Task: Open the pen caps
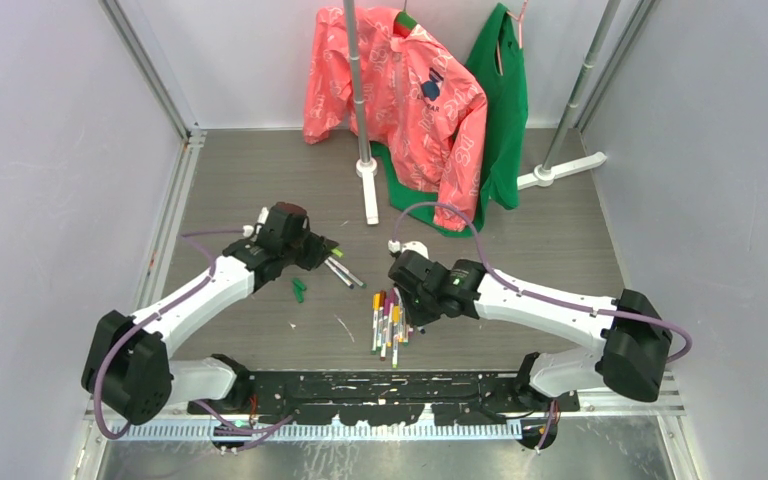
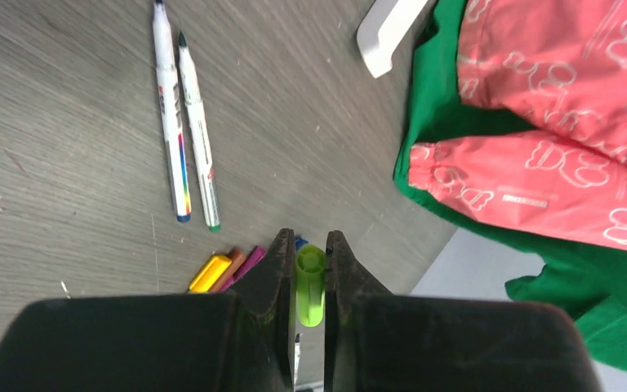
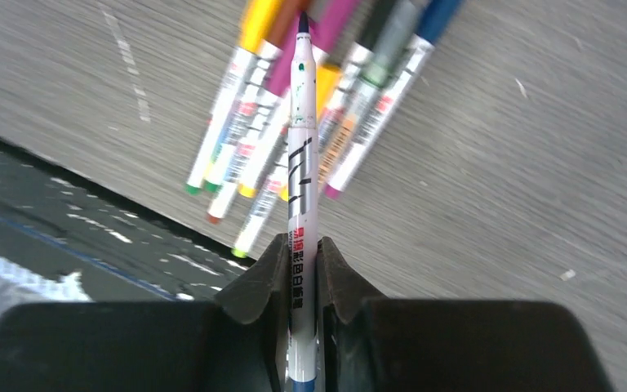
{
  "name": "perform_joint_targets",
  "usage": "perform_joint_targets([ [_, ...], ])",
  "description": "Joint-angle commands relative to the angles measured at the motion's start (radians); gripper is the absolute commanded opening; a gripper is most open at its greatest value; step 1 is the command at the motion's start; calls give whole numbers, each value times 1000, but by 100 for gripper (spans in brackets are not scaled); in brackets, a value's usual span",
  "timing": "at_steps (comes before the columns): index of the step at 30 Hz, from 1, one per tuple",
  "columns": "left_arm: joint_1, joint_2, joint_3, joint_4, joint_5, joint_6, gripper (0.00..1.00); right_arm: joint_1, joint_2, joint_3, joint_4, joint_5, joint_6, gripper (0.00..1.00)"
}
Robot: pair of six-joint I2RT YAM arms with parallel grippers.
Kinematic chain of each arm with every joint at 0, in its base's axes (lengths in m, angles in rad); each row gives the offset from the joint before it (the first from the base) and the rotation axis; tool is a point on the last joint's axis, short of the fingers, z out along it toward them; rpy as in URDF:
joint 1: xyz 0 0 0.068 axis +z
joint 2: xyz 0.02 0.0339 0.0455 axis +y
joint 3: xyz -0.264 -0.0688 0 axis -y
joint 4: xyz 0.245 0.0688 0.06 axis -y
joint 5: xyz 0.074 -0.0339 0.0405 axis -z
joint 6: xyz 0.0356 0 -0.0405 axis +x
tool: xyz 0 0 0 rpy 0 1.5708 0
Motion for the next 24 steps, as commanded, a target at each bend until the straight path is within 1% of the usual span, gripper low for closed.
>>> perform_joint_targets([
  [1, 37, -42, -6, 21, -97, -22, 0, -4, -43, -9, -52, 49, -28, 1],
  [2, 58, -31, -12, 39, -77, 2, 0, -5, -42, -5, -35, 35, -34, 1],
  [4, 72, -19, 7, 7, -46, 79, 0, -11, -22, 24, -30, 19, -48, 1],
  [7, 69, -21, 59, -123, -72, 222, 0, -13, 33, 81, -6, 6, -104, 1],
  [11, 66, -73, 50, -271, -125, 328, 0, -37, 172, 190, 14, -16, -162, 1],
  [14, 66, -140, 4, -337, -183, 365, 0, -44, 280, 277, 33, -17, -195, 1],
  [17, 66, -183, -29, -404, -233, 368, 0, -61, 391, 369, 42, -15, -228, 1],
  [22, 66, -200, -71, -448, -259, 341, 0, -102, 572, 522, 53, -36, -257, 1],
  [24, 67, -195, -80, -443, -259, 339, 1, -113, 619, 565, 52, -38, -264, 1],
])
